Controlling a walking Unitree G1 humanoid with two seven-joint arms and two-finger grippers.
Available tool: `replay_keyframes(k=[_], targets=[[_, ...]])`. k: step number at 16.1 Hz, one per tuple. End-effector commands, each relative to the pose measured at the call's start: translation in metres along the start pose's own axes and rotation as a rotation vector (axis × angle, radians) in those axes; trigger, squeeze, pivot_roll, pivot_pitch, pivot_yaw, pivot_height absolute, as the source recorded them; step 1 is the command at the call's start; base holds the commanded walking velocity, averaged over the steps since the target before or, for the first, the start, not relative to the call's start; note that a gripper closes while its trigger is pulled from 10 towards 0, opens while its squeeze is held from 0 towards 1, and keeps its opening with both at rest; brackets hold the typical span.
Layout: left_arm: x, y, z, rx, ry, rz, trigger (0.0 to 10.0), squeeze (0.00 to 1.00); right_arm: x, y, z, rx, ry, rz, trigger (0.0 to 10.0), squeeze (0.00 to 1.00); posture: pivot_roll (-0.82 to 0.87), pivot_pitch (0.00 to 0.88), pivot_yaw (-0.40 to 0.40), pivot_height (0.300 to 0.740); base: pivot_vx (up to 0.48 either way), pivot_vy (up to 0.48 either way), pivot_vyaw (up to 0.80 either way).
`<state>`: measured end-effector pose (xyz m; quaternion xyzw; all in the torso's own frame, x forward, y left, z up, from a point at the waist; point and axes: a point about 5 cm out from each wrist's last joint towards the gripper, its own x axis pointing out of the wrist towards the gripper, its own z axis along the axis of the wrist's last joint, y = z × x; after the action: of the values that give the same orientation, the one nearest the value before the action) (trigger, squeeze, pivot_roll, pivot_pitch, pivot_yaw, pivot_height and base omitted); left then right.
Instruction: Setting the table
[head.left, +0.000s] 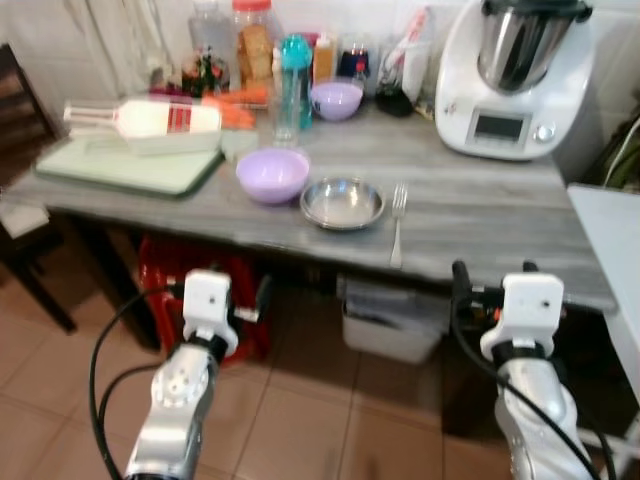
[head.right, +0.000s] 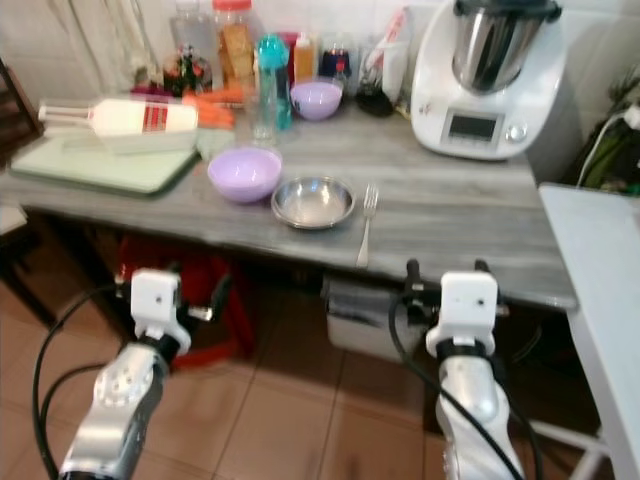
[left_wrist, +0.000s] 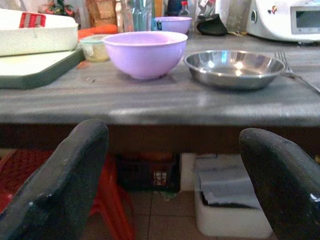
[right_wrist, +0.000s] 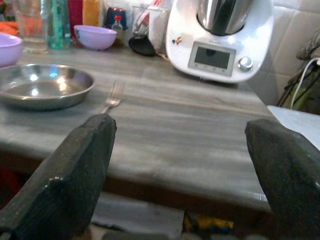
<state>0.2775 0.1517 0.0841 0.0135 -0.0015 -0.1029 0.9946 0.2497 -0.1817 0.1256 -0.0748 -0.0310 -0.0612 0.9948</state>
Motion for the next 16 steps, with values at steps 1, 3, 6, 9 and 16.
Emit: replay_keyframes(k=[1, 3, 6, 9, 16], targets=[[0.0002, 0.002, 0.0008, 0.007, 0.001, 0.006, 10.0, 0.0, 0.0006, 0.0017, 0.0002, 0.005, 0.002, 0.008, 10.0, 0.0, -0.03, 0.0, 0.011, 0.74, -0.27, 0.0, 0.0], [-0.0001, 0.0022, 0.0003, 0.008, 0.001, 0.007, 10.0, 0.0, 0.0006, 0.0024, 0.0003, 0.007, 0.001, 0.009, 10.0, 0.0, -0.03, 0.0, 0.011, 0.74, -0.281, 0.0, 0.0], [-0.0008, 0.002, -0.0005, 0.011, 0.003, 0.004, 10.0, 0.0, 0.0013, 0.0034, 0.0003, 0.009, 0.0, 0.009, 10.0, 0.0, -0.03, 0.0, 0.01, 0.74, -0.31, 0.0, 0.0], [-0.0001, 0.0018, -0.0004, 0.015, 0.001, 0.002, 10.0, 0.0, 0.0024, 0.0038, -0.0001, 0.009, 0.0, 0.009, 10.0, 0.0, -0.03, 0.0, 0.011, 0.74, -0.317, 0.0, 0.0], [-0.0011, -0.0016, 0.0027, -0.015, -0.027, -0.069, 10.0, 0.0, 0.0033, 0.0041, -0.0003, 0.008, -0.002, 0.011, 10.0, 0.0, -0.03, 0.0, 0.01, 0.74, -0.174, 0.0, 0.0]])
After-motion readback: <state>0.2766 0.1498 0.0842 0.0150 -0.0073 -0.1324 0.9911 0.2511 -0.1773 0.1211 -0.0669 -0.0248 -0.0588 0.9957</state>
